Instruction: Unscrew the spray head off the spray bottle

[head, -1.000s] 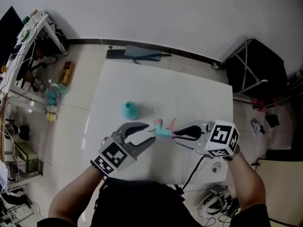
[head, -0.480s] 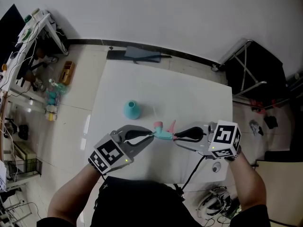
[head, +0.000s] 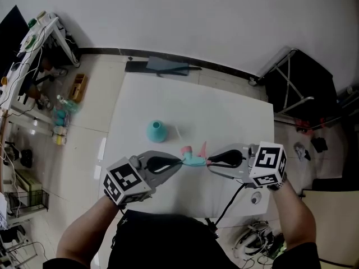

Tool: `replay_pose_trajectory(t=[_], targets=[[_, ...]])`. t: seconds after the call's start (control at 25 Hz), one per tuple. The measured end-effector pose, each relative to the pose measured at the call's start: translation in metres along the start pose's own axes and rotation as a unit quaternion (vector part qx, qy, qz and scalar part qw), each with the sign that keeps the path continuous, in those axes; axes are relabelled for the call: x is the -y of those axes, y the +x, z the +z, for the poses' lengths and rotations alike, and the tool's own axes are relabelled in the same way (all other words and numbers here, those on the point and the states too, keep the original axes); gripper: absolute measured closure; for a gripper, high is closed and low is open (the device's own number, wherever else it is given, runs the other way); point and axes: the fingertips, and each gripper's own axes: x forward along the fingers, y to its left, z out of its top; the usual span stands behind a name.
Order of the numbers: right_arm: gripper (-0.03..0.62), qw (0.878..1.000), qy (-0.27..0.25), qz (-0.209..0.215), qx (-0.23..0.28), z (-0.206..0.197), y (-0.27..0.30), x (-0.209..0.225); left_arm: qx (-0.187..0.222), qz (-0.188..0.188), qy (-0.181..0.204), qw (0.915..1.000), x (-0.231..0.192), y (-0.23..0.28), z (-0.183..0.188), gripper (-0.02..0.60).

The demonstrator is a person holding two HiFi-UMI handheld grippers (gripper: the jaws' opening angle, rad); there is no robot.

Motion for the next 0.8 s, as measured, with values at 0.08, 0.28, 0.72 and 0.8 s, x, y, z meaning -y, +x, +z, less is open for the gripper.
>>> replay_pose_trajectory(t=[0.08,0.28,0.72,0.8], targets=[[0.539,1.0,0.005,-0.002,0.008,0.003,-0.002,0.001,0.005,-0.008,-0.017,0.9998,0.002,0.0,0.0,0.554],[0.533,1.0,0.002,-0.017,0.019,0.01,-0.005,0.004,0.027,-0.026,-0.043,0.9984,0.004,-0.001,0.005,0.557],[0.336,0.956,-0.222,-0.175,-0.083,0.027,-0.007,0.002,0.044,-0.046,-0.093,0.9937,-0.003,0.001,0.01,0.557],[0.336,0.927,-0.3,-0.201,-0.105,0.035,0.0,-0.008,0.047,-0.051,-0.106,0.992,-0.005,0.002,0.011,0.557]])
